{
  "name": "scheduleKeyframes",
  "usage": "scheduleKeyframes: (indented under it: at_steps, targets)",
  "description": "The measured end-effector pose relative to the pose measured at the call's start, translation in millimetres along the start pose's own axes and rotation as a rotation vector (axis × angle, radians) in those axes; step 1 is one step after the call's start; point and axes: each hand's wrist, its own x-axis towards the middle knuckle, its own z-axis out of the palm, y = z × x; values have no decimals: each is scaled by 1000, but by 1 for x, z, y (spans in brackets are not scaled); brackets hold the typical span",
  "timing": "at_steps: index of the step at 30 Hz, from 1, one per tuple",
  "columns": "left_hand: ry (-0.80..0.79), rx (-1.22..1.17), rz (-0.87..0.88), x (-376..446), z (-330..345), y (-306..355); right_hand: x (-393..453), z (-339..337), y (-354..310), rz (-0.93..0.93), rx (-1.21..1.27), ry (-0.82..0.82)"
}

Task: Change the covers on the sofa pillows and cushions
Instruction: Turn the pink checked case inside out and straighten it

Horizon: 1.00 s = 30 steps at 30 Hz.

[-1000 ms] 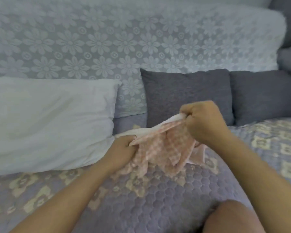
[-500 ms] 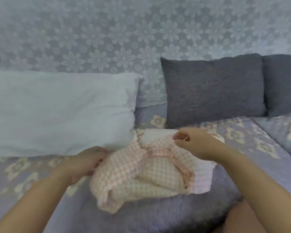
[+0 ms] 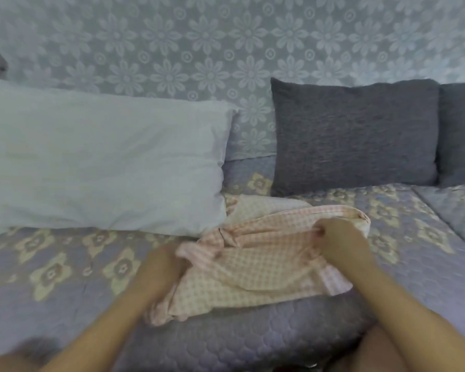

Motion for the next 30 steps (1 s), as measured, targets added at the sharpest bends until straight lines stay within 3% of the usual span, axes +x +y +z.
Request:
scheduleKeyframes:
  at_steps: [3, 8, 11, 13, 15, 17, 20, 22, 24, 26, 27, 30]
  targets:
    - [296, -532, -146, 21, -79, 25, 18, -54, -1, 54, 132, 330]
    - [593, -875, 162, 49, -277, 153, 95, -219, -59, -40, 153, 644]
    - [812, -805, 298, 44, -393, 217, 121, -350, -97, -111, 252, 874]
    - [903, -665, 317, 33, -439, 239, 122, -408, -120, -171, 222, 630]
    - [926, -512, 297, 25, -462, 243, 122, -429, -127, -164, 31, 358]
    - [918, -382, 318, 21, -469, 236, 121, -439, -126, -64, 90, 513]
    - [949, -321, 390, 20, -470, 228, 105, -451, -130, -17, 547, 941]
    - [1015, -302, 403, 12, -475, 233, 97, -462, -144, -41, 898, 1016]
    - [1080, -311, 365, 3, -489, 239, 85, -476, -158, -263, 1183, 877]
    - [1097, -317, 264, 0, -497, 235, 62, -468, -168, -517, 1205, 476]
    - [1059, -289, 207, -2, -494, 230, 58, -455, -166, -576, 1033, 304]
    - [926, -178, 109, -2, -466, 208, 71, -383, -156, -483, -119, -75]
